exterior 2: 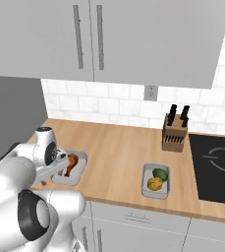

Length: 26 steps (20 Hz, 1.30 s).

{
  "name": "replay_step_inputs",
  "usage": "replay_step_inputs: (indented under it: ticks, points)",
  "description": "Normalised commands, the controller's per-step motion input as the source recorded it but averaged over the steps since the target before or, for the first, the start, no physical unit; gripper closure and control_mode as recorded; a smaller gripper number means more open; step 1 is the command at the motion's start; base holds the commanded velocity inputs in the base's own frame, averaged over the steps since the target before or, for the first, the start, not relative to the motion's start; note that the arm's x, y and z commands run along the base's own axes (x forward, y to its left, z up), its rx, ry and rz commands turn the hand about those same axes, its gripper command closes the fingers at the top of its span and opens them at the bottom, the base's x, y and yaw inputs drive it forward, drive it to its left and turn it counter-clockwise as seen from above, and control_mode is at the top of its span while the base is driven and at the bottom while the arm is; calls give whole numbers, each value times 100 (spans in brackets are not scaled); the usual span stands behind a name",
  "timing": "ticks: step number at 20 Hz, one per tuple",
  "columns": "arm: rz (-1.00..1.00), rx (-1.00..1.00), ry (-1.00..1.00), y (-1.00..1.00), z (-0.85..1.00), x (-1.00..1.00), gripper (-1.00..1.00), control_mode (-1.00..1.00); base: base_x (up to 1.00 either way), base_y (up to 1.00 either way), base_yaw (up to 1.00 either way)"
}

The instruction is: Take the meat container that has the chicken drumstick and place it on the second highest rack of the freezer. Then take the vegetable container that has the squash and avocado and place it on the highest rack of the freezer.

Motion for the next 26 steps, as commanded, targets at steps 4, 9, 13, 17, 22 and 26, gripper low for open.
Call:
replay_step_inputs:
  ticks: [4,9,13,17,22,26]
  points:
    - [0,0,-1,-13,-29,2,-100,-100,0,0,0]
    - [0,0,-9,-16,-48,0,-100,-100,0,0,0]
    - [0,2,-6,-20,-23,2,-100,-100,0,0,0]
    - [0,0,-1,-4,-3,1,-100,-100,0,0,0]
    - [0,0,0,0,0,0,-100,-100,0,0,0]
    - [0,0,0,0,0,0,100,-100,0,0,0]
